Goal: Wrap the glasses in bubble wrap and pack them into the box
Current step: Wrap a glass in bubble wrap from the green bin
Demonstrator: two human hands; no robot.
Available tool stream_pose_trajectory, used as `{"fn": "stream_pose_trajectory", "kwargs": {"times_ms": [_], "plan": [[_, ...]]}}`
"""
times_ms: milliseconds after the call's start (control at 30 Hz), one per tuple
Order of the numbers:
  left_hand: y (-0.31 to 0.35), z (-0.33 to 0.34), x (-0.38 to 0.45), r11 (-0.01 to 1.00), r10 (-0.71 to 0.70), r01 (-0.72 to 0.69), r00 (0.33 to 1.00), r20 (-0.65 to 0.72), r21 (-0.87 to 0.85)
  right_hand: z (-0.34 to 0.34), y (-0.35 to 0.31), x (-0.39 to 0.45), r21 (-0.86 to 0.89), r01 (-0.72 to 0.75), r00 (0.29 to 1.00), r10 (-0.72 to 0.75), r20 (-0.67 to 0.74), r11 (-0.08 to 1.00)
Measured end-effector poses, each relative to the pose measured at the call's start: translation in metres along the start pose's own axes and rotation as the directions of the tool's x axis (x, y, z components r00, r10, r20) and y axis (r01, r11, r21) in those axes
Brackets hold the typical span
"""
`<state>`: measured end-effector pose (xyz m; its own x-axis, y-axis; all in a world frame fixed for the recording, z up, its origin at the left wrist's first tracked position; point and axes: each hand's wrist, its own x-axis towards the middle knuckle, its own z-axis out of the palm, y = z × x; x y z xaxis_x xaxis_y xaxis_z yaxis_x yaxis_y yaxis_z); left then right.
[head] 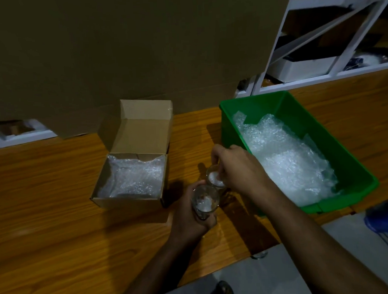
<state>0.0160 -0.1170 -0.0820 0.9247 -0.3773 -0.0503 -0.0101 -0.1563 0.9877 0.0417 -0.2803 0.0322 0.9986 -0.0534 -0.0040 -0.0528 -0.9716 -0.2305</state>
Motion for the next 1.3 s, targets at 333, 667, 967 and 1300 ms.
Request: {"fn": "stream_pose_trajectory", "kwargs": {"times_ms": [333, 667, 967, 1300], "plan": [[0.005, -0.003, -0.004, 0.999, 0.041, -0.041, 0.999, -0.004, 0.002, 0.017, -0.008, 0.008, -0.223, -0.026, 0.999, 0.020, -0.028, 0.975], [-0.004, -0.004, 0.000, 0.994, 0.067, -0.068, 0.998, 0.013, 0.086, -0.012, 0.004, -0.012, -0.114, 0.063, 0.995, -0.053, 0.090, 0.991], [-0.006, -0.006, 0.004, 0.978, 0.118, -0.123, 0.992, 0.043, 0.171, 0.012, 0.002, -0.027, -0.032, -0.068, 0.946, 0.075, 0.316, 0.997], [-0.010, -0.014, -0.015, 0.995, 0.094, -0.093, 0.993, -0.077, 0.021, 0.038, -0.003, -0.030, -0.147, -0.103, 0.973, 0.130, 0.189, 0.984]]}}
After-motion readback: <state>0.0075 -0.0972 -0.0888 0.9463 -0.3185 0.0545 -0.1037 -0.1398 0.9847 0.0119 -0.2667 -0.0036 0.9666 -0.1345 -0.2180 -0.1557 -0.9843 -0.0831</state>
